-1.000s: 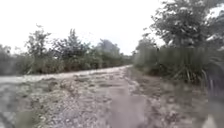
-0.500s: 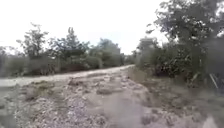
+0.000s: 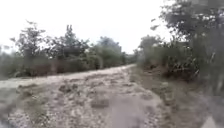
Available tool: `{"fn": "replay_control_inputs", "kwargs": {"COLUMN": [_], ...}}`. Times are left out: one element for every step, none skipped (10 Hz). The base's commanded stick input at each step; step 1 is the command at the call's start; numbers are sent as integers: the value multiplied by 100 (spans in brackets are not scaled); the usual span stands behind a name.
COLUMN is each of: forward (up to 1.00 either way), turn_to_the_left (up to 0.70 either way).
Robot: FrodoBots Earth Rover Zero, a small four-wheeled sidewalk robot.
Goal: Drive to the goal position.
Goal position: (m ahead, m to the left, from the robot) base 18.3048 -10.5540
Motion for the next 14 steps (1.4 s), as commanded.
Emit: {"fn": "replay_control_inputs", "kwargs": {"forward": [100, 100, 100, 100, 100, 100, 100, 100, 100, 100, 100, 100, 100, 100], "turn_to_the_left": [1, 34, 40, 17, 0, 0, 0, 0, 0, 0, 0, 0, 0, 0]}}
